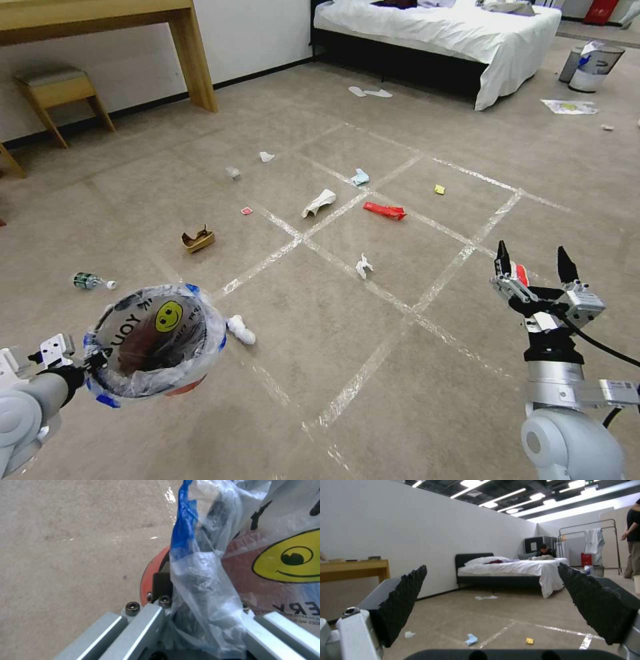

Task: Pick up the trash bin and place the garbage on the floor into it.

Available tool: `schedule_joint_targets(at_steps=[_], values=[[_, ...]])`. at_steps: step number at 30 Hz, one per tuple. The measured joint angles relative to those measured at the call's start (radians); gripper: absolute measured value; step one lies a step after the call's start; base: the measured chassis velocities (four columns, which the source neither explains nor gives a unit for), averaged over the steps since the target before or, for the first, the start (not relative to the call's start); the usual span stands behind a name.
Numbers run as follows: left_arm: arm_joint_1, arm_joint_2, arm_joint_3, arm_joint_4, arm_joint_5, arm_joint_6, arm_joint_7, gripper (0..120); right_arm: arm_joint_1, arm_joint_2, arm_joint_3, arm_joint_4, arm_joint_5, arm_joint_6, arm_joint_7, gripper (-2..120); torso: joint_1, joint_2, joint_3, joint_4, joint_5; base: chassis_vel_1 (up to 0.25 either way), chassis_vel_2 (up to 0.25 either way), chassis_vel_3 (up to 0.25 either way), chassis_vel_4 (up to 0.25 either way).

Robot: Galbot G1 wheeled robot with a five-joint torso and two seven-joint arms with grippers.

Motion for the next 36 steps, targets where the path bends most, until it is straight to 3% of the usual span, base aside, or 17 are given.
schedule_joint_targets(at_steps=[14, 36], values=[[-0.017, 0.002, 0.007, 0.02, 0.0, 0.0, 0.0, 0, 0.019, -0.001, -0.009, -0.021, 0.003, -0.008, 0.005, 100, 0.0, 0.0, 0.0, 0.0001, 0.0, -0.108, 0.115, 0.103, -0.116], [-0.033, 0.01, 0.002, 0.037, -0.007, 0.0, -0.004, 0, 0.034, 0.0, -0.012, -0.039, 0.004, -0.016, -0.001, 100, 0.0, 0.0, 0.0, 0.0001, 0.0001, -0.002, 0.001, 0.005, -0.002]])
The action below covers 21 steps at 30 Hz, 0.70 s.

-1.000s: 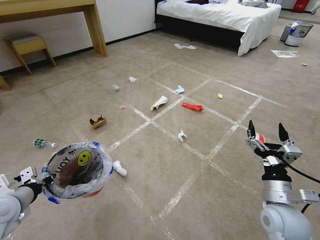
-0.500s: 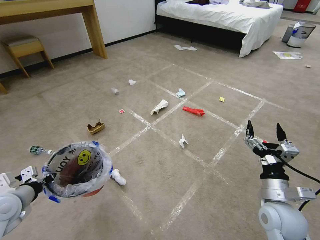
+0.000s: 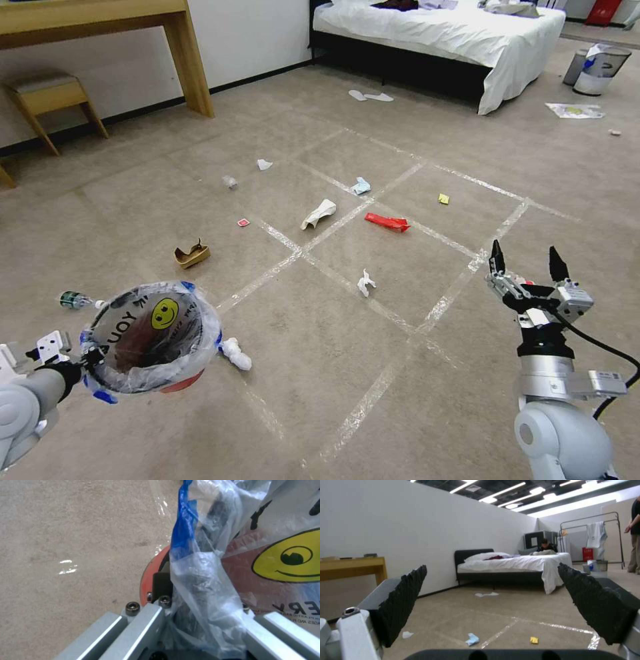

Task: Pick up the trash bin and place the garbage on the floor into it.

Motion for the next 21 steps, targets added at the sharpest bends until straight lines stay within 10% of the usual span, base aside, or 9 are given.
schedule_joint_targets(at_steps=[21], values=[[-0.005, -0.006, 0.0, 0.002, -0.002, 0.0, 0.005, 0, 0.004, 0.0, 0.003, -0.008, -0.002, 0.001, 0.0, 100, 0.0, 0.0, 0.0, -0.0001, 0.0, -0.112, 0.111, 0.108, -0.112]])
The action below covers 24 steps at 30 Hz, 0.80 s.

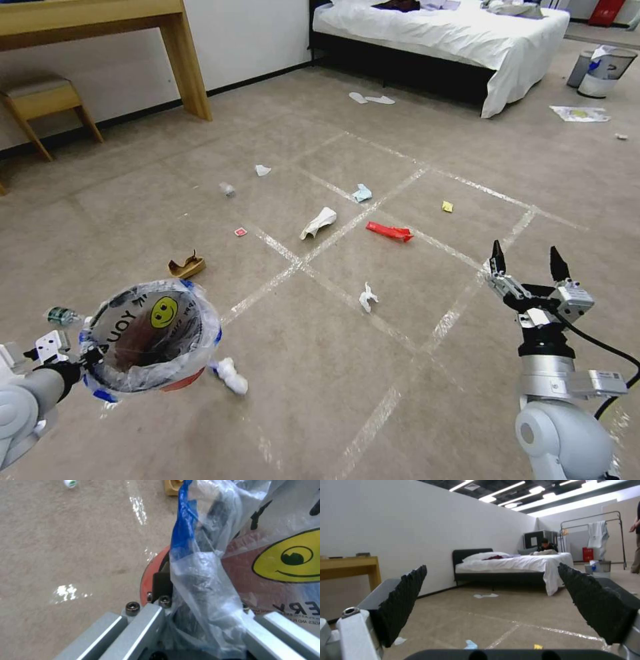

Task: Pick up the trash bin and place the garbage on the floor into it.

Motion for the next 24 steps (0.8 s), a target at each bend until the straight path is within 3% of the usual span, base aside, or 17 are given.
schedule_joint_targets(at_steps=[24], values=[[-0.019, 0.008, 0.017, 0.025, 0.004, 0.0, 0.0, 0, 0.017, 0.004, -0.004, -0.025, -0.003, 0.0, 0.003, 100, 0.0, 0.0, 0.0, 0.0001, 0.0, -0.135, 0.131, 0.129, -0.133]])
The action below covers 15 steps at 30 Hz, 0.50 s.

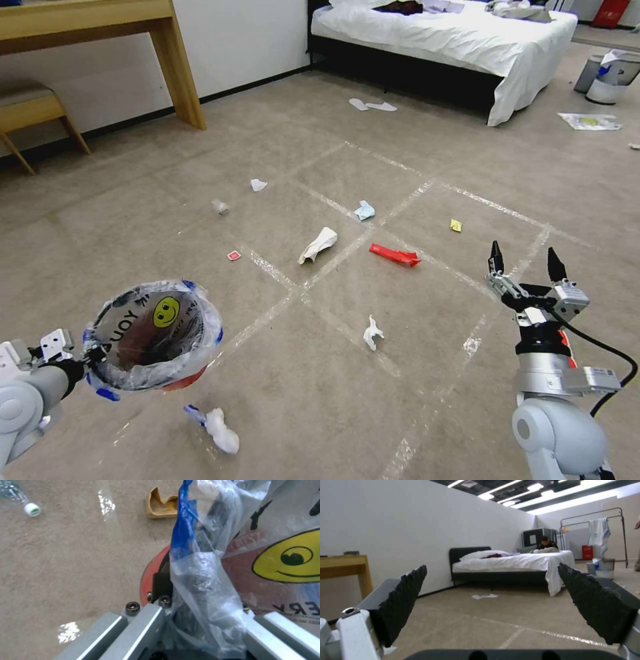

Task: Pick up the trash bin and place the garbage on the floor into it.

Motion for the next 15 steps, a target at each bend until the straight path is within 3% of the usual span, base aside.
schedule_joint_targets(at_steps=[15], values=[[0.0, -0.002, 0.001, 0.004, 0.003, 0.0, 0.002, 0, 0.001, 0.003, -0.002, -0.005, -0.005, 0.007, 0.002, 100, 0.0, 0.0, 0.0, 0.0, 0.0, -0.108, 0.102, 0.103, -0.105]])
